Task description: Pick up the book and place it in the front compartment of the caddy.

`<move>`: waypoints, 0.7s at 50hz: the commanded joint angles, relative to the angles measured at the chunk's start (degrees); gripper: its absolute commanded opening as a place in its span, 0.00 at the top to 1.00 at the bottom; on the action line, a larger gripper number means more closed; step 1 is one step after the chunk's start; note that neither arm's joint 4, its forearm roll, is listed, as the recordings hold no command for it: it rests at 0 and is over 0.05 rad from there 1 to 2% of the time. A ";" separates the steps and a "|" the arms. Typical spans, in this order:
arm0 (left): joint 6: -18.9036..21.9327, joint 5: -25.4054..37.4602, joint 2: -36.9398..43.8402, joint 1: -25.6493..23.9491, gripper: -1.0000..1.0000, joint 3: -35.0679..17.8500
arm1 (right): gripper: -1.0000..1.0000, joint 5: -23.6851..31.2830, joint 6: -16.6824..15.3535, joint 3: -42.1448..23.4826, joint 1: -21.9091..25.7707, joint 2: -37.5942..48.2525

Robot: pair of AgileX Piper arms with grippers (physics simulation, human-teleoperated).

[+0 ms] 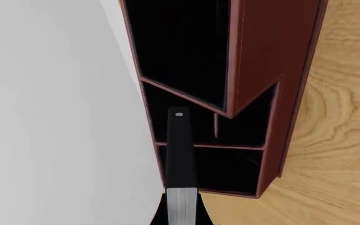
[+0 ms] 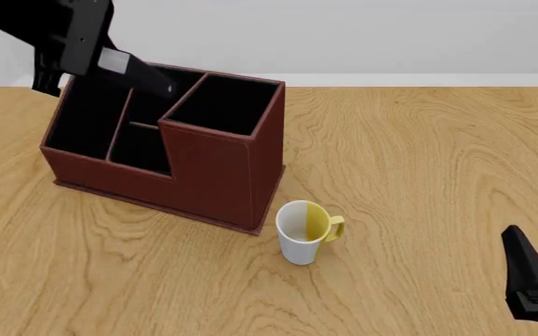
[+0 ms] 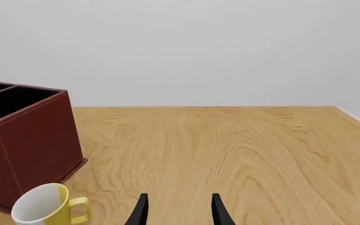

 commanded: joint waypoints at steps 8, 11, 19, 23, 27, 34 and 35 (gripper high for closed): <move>0.99 -3.77 2.74 0.86 1.00 1.44 | 0.00 -0.56 0.24 -0.03 0.05 1.20; 0.95 -4.35 3.55 0.86 1.00 1.55 | 0.00 -1.25 0.30 -0.02 -0.09 2.08; 1.08 -5.73 5.39 1.02 1.00 2.01 | 0.00 -0.73 0.21 -0.01 -0.24 1.89; 1.04 -6.14 6.24 0.88 1.00 1.82 | 0.00 -0.02 0.24 0.00 -0.38 1.41; 1.28 -6.69 7.36 0.79 1.00 1.46 | 0.00 -0.50 0.22 0.00 -0.58 2.14; 1.45 -7.20 9.52 0.84 1.00 0.16 | 0.00 -1.39 0.27 0.00 -1.00 3.31; 1.47 -7.24 9.87 0.87 1.00 -0.07 | 0.00 -1.73 0.26 0.01 -1.07 3.69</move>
